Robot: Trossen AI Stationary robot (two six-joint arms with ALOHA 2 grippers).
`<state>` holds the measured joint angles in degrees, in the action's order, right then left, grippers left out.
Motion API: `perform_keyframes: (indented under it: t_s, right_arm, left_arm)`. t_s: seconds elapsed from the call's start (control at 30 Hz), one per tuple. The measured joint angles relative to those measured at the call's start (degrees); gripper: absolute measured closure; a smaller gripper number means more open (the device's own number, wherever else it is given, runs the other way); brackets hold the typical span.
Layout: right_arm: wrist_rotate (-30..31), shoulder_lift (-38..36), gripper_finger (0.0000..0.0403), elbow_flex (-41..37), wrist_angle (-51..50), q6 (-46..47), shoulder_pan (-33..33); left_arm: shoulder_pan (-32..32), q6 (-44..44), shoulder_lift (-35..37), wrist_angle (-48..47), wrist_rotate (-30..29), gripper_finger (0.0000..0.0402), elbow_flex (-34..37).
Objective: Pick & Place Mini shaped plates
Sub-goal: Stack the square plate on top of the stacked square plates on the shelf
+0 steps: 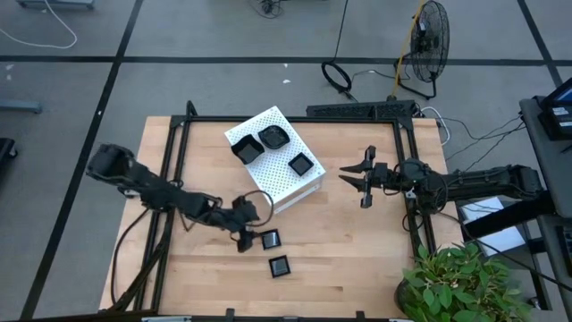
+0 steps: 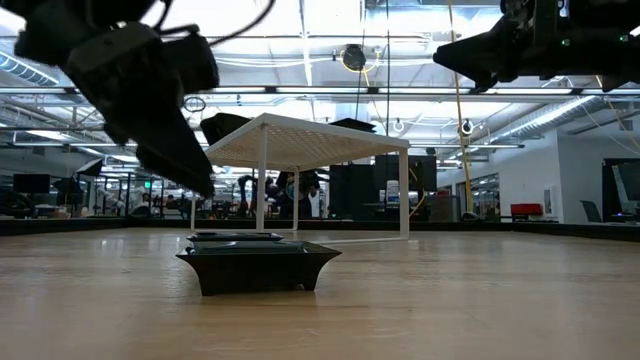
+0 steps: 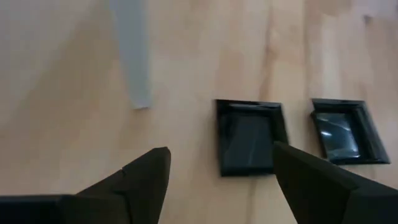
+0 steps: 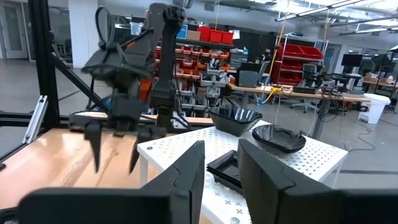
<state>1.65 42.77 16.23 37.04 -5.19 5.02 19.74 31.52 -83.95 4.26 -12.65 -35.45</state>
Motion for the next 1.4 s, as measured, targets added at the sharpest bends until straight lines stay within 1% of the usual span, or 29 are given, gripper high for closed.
perform_keyframes:
  t_s: [0.07,0.2,0.33,0.43,0.67,0.9,1.13,1.4]
  right_arm:
    - [-0.14,0.01,0.0316,0.00,-0.02,0.00,0.00]
    - [-0.16,0.00,0.0316,0.00,-0.01,0.00,0.00]
    - [-0.18,0.01,0.0316,0.00,-0.04,0.02,0.00]
    - [-0.18,-0.01,0.0316,0.00,-0.02,0.01,0.00]
    - [-0.20,0.02,0.0316,0.00,-0.22,1.46,0.00]
    - [-0.22,-0.01,0.0316,-0.42,-0.40,4.54,-0.02]
    - [-0.22,0.02,0.0316,-1.67,-0.48,4.57,-0.02]
    - [-0.22,0.01,0.0316,-1.86,-0.41,4.57,-0.02]
  left_arm:
    - [0.01,0.24,-3.77,4.94,2.26,0.0121,-0.01]
    - [0.01,0.32,-9.40,12.41,3.67,0.0132,-0.03]
    - [0.01,0.53,-13.53,15.01,3.68,0.0146,-0.03]
    - [0.01,0.51,-15.27,15.66,3.33,0.0158,-0.10]
    - [-0.01,-0.60,-14.89,15.52,3.00,0.0194,-0.12]
    - [0.01,-1.34,-14.60,15.51,2.98,0.0246,-0.03]
    - [0.01,-1.19,-14.57,14.45,2.70,0.0302,-0.01]
    - [-0.10,-1.17,-14.55,14.49,2.55,0.0346,-0.01]
